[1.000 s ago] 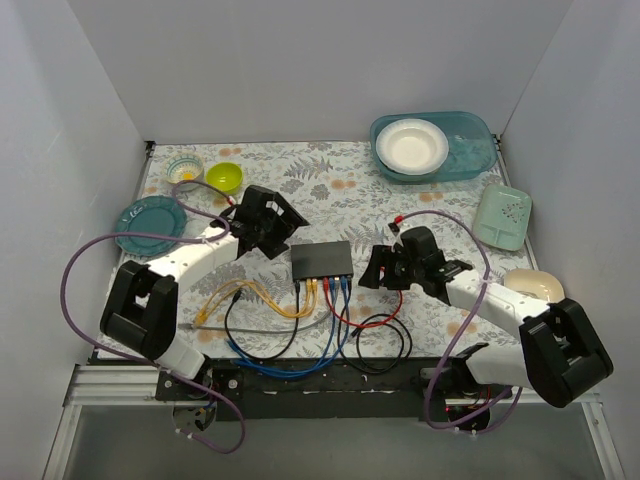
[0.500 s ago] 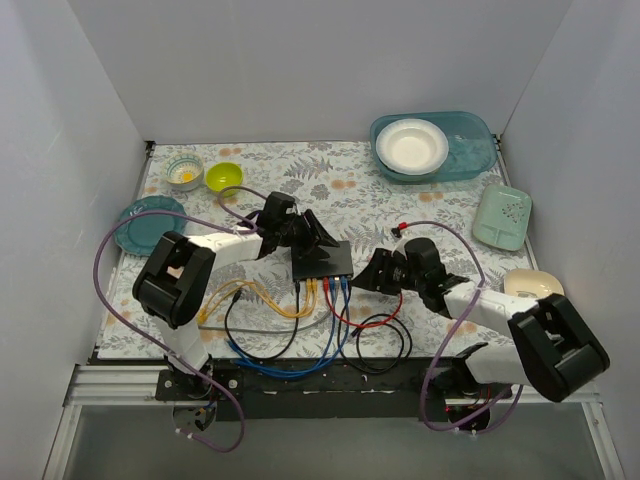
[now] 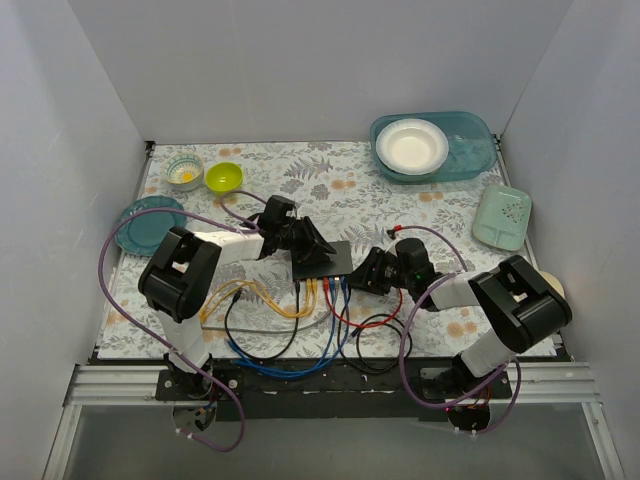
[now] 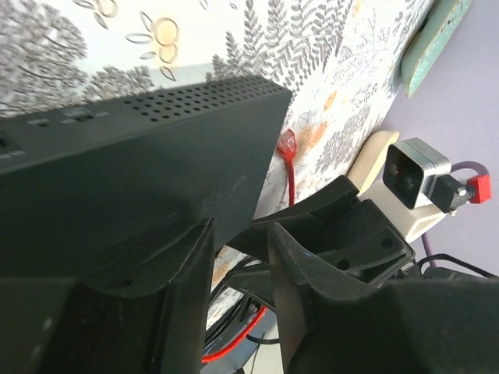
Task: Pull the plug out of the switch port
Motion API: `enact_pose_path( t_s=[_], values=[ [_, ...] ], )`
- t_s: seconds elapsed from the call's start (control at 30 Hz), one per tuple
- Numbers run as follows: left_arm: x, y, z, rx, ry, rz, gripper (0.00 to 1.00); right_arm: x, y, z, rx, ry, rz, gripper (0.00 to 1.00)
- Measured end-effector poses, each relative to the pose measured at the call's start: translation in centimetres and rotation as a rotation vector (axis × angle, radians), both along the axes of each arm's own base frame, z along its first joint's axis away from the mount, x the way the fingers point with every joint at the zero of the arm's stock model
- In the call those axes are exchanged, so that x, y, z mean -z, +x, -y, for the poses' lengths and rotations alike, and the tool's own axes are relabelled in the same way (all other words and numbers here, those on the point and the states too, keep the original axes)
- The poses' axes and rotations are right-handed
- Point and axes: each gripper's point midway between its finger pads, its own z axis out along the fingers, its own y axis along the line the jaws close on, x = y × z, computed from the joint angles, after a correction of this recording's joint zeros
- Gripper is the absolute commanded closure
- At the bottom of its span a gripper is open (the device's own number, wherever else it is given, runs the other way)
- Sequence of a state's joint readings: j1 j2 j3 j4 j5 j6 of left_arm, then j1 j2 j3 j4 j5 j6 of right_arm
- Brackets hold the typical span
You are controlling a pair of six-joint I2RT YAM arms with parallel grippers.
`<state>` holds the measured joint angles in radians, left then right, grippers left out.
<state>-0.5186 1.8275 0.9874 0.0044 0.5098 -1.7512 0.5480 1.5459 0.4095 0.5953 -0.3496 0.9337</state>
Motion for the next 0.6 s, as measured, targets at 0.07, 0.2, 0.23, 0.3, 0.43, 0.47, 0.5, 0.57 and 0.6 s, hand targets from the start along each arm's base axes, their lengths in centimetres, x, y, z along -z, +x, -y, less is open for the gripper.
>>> enact_pose_path(
  t_s=[0.07, 0.2, 0.23, 0.3, 0.43, 0.47, 0.5, 0.57, 0.6],
  values=[
    [0.3, 0.2, -0.5, -0.016, 0.005, -0.003, 0.68, 0.1, 0.4, -0.1, 0.013, 0.016, -0.004, 0.52],
    [1.1, 0.5, -2.1, -0.060, 0.004, -0.030, 0.70, 0.2, 1.1, -0.2, 0.042, 0.048, -0.023, 0.55],
    [1.1, 0.6, -2.3, -0.068, 0.003, -0.029, 0.70, 0.3, 1.3, -0.3, 0.048, 0.059, -0.025, 0.55],
    [1.1, 0.6, -2.8, -0.079, 0.002, -0.033, 0.71, 0.3, 1.6, -0.3, 0.059, 0.082, -0.036, 0.56],
    [1.2, 0.6, -3.1, -0.090, 0.001, -0.034, 0.72, 0.5, 1.7, 0.0, 0.096, 0.121, -0.051, 0.58],
    [1.2, 0.7, -3.2, -0.091, 0.000, -0.034, 0.72, 0.5, 1.6, 0.1, 0.104, 0.126, -0.055, 0.60],
    [1.3, 0.7, -3.2, -0.092, -0.001, -0.033, 0.72, 0.5, 1.6, 0.2, 0.112, 0.132, -0.059, 0.61],
    [1.3, 0.6, -3.2, -0.092, -0.002, -0.033, 0.72, 0.6, 1.7, 0.4, 0.124, 0.139, -0.065, 0.63],
    [1.3, 0.7, -3.2, -0.092, -0.003, -0.033, 0.72, 0.7, 1.8, 0.5, 0.128, 0.141, -0.069, 0.64]
  ],
)
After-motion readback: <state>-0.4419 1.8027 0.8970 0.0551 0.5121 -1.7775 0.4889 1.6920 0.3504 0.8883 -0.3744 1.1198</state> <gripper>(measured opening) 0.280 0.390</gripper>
